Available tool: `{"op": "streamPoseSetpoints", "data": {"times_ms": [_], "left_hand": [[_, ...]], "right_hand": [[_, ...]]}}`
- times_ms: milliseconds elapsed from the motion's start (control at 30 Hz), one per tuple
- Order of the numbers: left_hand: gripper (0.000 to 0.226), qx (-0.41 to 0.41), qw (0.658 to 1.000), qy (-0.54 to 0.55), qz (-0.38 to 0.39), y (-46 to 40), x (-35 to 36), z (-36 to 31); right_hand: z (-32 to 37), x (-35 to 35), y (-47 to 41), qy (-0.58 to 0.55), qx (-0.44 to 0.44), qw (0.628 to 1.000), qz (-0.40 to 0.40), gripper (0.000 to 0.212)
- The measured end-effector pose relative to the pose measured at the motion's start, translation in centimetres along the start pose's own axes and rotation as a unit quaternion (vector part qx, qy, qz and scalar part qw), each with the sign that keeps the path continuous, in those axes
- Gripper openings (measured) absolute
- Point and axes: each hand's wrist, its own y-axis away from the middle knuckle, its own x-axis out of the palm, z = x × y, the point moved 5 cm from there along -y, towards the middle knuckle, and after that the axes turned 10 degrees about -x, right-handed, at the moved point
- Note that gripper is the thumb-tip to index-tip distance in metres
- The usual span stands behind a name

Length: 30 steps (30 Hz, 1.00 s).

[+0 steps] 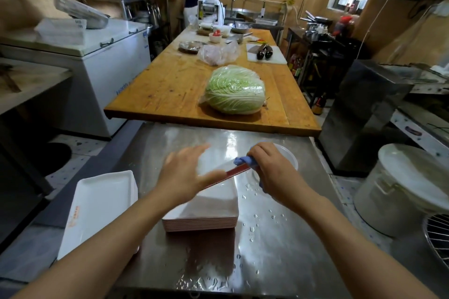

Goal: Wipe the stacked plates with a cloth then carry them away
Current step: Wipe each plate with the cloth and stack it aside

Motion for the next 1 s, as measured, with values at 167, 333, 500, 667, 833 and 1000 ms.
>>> {"op": "streamPoseSetpoints", "data": {"times_ms": [167,333,500,667,833,1000], "left_hand": [[0.058,0.045,0.993,-0.088,-0.057,0.4,0.7,-3.5],[0.023,0.024,0.991,0.045,-0.122,0.1,-1.4,-3.5],[0.029,-0.057,0.951,0.303,-0.008,0.7,-1.3,-1.4],[0.032,-0.087,0.882,0.457,0.07,1.3,-0.5,-1.6],[0.029,-0.072,0.858,0.503,0.069,1.8,-0.6,-2.3],[0.031,-0.105,0.833,0.54,0.061,2.1,-0.5,-1.6]], "right_hand": [[-0.2,-2.3,-1.8,-0.072,0.031,0.997,-0.027,0.007],[-0.2,-4.2,-3.0,-0.187,0.047,0.972,-0.135,0.027],[-2.2,-4.3,-1.9,-0.259,0.144,0.926,-0.235,0.029],[2.1,-2.5,-3.6,-0.214,0.054,0.957,-0.188,0.043],[3.6,-1.1,-5.3,-0.072,0.031,0.985,-0.153,0.049],[2.6,-0.2,-5.4,0.045,0.024,0.989,-0.141,0.052]]}}
